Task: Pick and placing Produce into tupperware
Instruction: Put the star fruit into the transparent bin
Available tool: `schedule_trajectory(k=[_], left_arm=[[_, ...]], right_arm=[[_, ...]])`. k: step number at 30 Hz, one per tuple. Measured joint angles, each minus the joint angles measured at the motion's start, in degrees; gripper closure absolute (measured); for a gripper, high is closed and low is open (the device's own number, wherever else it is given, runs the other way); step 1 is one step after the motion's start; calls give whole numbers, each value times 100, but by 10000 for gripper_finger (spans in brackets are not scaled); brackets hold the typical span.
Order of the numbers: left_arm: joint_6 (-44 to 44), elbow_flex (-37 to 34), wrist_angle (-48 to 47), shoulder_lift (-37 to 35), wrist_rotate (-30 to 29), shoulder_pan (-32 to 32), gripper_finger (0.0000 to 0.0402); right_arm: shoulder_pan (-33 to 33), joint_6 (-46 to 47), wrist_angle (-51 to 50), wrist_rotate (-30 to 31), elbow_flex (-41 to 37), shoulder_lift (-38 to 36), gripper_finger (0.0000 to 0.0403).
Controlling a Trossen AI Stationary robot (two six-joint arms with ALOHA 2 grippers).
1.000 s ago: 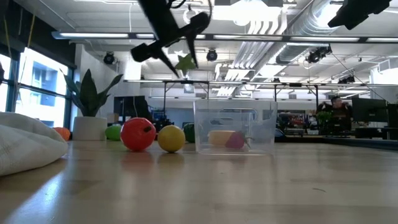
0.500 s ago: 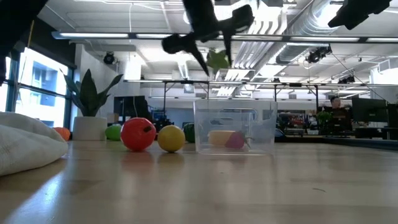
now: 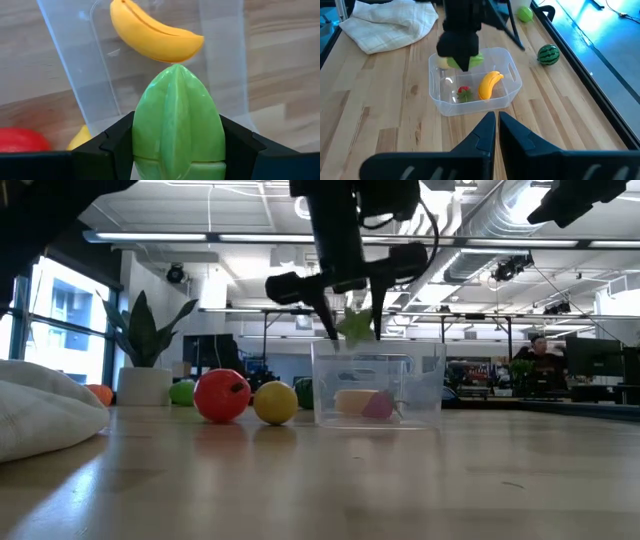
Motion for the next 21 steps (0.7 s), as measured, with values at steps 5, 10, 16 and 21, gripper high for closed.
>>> schedule_trajectory(k=[5,10,16,21], left_arm=[[-46,0,18,226,176,8,193],[-120,0,100,391,214,7,200],[-148,12,233,525,252,52,196],[-144,13,256,636,348,119,193]], right_arm=[[2,0,0,-2,0,0,392],[2,0,0,-2,0,0,392],[0,0,0,0,0,0,392],[0,0,1,0,0,1,392]])
